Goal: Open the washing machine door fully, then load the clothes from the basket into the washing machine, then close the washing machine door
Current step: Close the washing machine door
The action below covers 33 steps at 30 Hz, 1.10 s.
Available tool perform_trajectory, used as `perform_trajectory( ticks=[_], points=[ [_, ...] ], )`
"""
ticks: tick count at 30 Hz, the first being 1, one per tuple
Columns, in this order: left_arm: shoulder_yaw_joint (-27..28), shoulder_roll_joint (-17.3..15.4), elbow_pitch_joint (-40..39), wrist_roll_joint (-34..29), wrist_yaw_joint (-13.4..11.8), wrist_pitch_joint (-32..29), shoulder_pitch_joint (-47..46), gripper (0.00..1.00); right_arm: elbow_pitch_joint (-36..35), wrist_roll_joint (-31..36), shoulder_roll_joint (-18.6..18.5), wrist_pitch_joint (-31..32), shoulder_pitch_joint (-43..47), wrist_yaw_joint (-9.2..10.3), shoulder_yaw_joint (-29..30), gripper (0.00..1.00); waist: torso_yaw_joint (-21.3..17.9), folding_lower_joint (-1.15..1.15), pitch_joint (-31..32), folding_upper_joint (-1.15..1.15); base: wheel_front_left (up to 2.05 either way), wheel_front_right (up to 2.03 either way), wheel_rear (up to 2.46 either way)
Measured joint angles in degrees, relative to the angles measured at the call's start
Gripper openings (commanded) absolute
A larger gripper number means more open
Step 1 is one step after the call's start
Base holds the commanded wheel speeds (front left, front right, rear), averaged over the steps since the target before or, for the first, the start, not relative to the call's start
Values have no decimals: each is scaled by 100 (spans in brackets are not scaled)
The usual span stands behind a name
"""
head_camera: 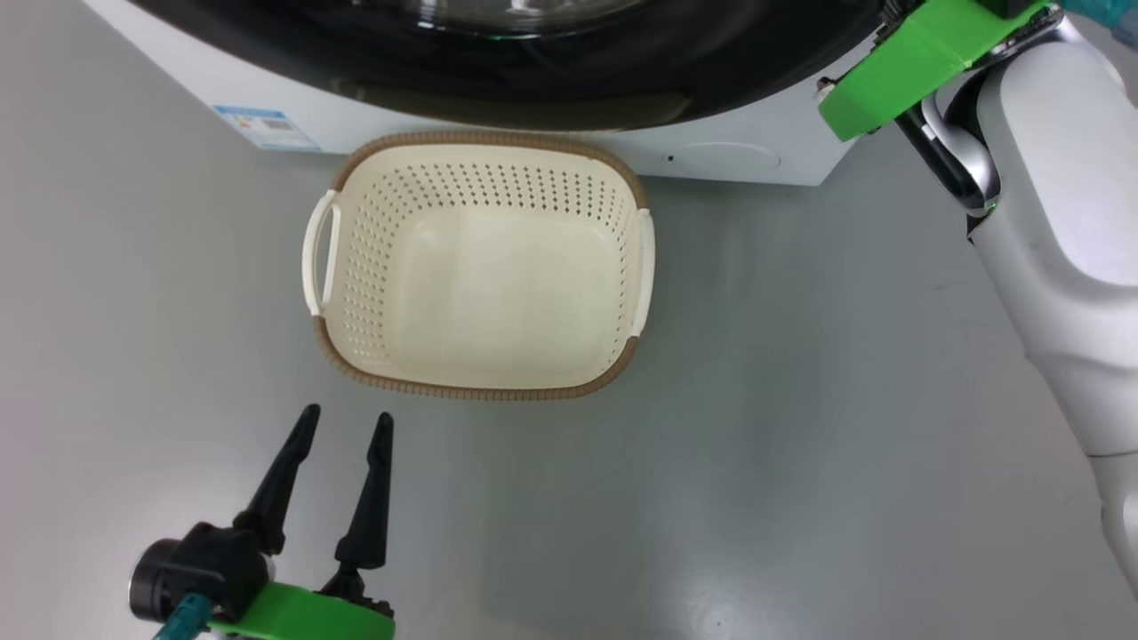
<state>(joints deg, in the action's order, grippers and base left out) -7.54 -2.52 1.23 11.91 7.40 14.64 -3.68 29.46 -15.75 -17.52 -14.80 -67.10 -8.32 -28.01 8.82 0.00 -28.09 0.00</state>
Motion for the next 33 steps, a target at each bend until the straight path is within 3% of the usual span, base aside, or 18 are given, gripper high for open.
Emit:
perform_trajectory(
  ticks=[4,5,6,8,11,13,23,33],
  points=[
    [143,1,141,60,0,0,-13,100,-325,-56,-32,0,267,44,33,0,-106,0,167,0,0,0,0],
    [183,1,177,79,0,0,-15,100,-407,-57,-35,0,391,44,34,13,-140,0,218,0,0,0,0],
    [214,1,215,100,0,0,-16,100,-485,-58,-36,0,526,44,34,33,-174,0,272,0,0,0,0],
    [279,2,312,104,0,0,-16,100,-645,-59,-34,0,816,44,40,47,-250,0,394,0,0,0,0],
    [396,8,409,109,0,0,-10,100,-906,-58,-32,0,1236,44,79,85,-380,0,600,0,0,0,0],
    [497,9,452,109,0,0,14,100,-1050,-58,-34,0,1509,44,103,98,-477,0,750,0,0,0,0],
    [833,11,658,153,-1,0,552,100,-1749,-46,-30,0,3212,44,673,100,-1062,0,1679,0,0,0,0],
    [791,10,639,370,-69,0,1018,100,-2220,41,-37,1,4980,44,1277,100,-1438,0,2422,0,0,0,0]
  ],
)
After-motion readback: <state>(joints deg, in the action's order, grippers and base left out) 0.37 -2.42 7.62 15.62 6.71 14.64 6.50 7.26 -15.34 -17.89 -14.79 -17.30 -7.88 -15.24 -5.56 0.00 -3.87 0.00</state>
